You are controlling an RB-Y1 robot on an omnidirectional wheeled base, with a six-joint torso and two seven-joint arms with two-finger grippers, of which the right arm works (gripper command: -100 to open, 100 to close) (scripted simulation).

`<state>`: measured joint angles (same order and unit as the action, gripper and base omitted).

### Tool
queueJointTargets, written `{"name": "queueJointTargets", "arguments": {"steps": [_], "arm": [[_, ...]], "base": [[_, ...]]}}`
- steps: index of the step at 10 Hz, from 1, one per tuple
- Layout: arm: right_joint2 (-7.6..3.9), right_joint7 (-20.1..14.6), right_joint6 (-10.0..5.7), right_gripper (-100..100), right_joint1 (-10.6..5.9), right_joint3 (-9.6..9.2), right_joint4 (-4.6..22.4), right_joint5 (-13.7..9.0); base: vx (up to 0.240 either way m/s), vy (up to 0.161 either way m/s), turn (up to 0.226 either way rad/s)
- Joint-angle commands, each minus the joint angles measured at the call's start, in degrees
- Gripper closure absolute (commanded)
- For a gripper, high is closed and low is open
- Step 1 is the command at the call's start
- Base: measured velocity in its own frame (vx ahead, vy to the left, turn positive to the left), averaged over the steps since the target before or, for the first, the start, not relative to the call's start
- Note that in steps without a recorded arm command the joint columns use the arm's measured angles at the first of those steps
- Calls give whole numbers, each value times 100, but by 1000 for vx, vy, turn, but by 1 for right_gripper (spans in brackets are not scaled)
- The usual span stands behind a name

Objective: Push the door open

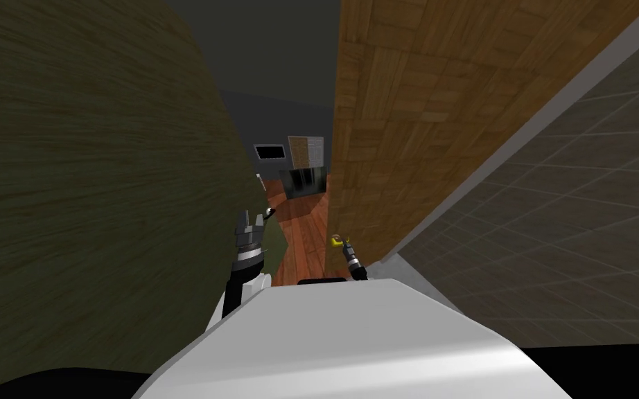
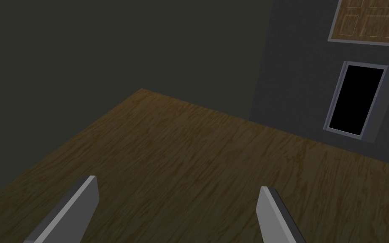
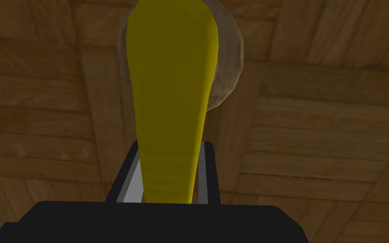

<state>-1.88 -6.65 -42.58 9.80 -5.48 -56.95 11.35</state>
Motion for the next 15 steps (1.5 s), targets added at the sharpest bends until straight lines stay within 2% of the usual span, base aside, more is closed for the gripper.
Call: {"name": "queueJointTargets", "arguments": {"steps": [1,6,11,15], "arm": [[-52,39,34,100,-1,160,-35,-76],[0,161,46,100,-124,563,75,-313],[167,273,57,100,-237,933,177,-531],[295,322,62,100,-286,1095,221,-626]], "base": [[115,125,-76],[158,130,-75],[188,126,-86],[153,88,-57]]}}
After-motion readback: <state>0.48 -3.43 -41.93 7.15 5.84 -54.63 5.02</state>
